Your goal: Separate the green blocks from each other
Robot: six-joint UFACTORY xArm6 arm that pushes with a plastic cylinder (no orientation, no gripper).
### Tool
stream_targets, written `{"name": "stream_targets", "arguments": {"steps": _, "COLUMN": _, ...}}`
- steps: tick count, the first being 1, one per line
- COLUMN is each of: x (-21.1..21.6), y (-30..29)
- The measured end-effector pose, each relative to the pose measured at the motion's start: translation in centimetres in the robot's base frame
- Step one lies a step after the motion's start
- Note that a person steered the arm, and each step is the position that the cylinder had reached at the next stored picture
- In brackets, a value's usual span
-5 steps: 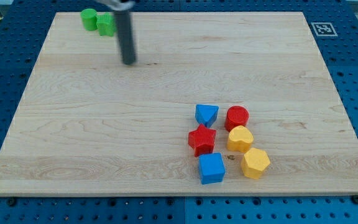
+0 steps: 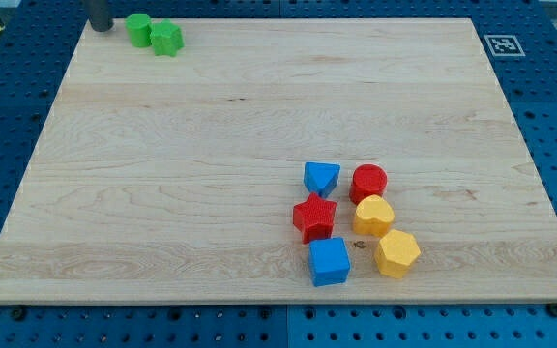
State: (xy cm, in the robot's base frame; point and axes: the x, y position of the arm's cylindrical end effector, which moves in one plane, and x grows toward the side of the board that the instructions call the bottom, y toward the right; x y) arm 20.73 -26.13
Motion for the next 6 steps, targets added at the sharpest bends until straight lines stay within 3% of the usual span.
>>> {"name": "stream_targets", "arguments": {"steps": 2, "x": 2.0, "y": 5.9}}
{"name": "stream_targets", "arguments": {"steps": 6, "x": 2.0, "y": 12.1}}
